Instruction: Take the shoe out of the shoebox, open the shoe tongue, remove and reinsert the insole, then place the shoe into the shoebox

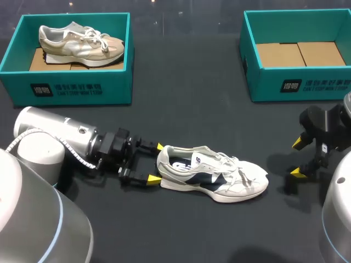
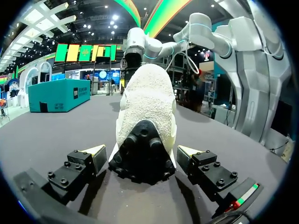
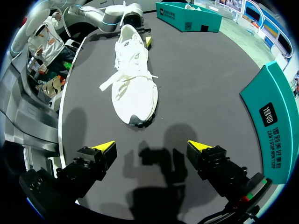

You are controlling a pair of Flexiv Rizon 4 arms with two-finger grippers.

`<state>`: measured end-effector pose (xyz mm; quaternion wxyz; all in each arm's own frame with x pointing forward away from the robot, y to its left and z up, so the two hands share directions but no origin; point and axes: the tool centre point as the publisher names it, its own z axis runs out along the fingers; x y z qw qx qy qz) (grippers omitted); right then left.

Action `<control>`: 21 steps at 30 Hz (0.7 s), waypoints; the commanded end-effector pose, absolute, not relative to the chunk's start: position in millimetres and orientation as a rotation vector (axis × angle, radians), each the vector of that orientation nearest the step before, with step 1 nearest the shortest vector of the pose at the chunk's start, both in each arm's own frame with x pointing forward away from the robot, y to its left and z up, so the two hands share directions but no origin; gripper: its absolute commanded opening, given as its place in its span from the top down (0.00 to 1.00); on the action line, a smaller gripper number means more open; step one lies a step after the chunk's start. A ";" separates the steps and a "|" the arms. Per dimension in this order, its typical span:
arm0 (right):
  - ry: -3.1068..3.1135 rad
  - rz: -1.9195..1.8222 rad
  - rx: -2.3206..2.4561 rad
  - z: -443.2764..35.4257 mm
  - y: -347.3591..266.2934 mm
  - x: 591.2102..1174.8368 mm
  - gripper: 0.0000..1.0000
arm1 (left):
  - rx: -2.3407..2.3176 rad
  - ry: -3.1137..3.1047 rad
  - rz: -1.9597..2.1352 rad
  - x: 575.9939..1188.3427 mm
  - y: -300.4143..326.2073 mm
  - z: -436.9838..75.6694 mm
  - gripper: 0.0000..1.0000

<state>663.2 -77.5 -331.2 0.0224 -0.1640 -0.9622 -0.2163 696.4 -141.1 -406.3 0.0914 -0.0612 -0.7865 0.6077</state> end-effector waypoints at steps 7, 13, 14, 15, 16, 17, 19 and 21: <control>-2.983 -0.666 -0.510 -331.6 -76.9 662.3 0.00 | -0.212 -2.318 1.802 693.1 -157.0 -406.9 0.00; -2.983 -0.666 -0.510 -331.6 -76.9 662.3 0.00 | -0.217 -2.316 1.801 690.9 -164.5 -407.9 0.00; -2.983 -0.666 -0.510 -331.6 -76.9 662.3 0.00 | -0.216 -2.315 1.802 690.7 -165.6 -407.9 0.00; -2.983 -0.666 -0.510 -331.6 -76.9 662.3 0.00 | -0.216 -2.314 1.802 690.5 -167.1 -408.1 0.00; -2.983 -0.666 -0.510 -331.6 -76.9 662.3 0.00 | -0.216 -2.313 1.802 690.3 -168.3 -408.2 0.00; -2.983 -0.666 -0.510 -331.6 -76.9 662.3 0.00 | -0.215 -2.311 1.802 690.2 -169.8 -408.3 0.00; -2.983 -0.666 -0.510 -331.6 -76.9 662.3 0.00 | -0.215 -2.310 1.803 689.8 -172.9 -408.9 0.00; -2.983 -0.666 -0.510 -331.6 -76.9 662.3 0.00 | -0.214 -2.307 1.803 689.2 -175.5 -409.4 0.00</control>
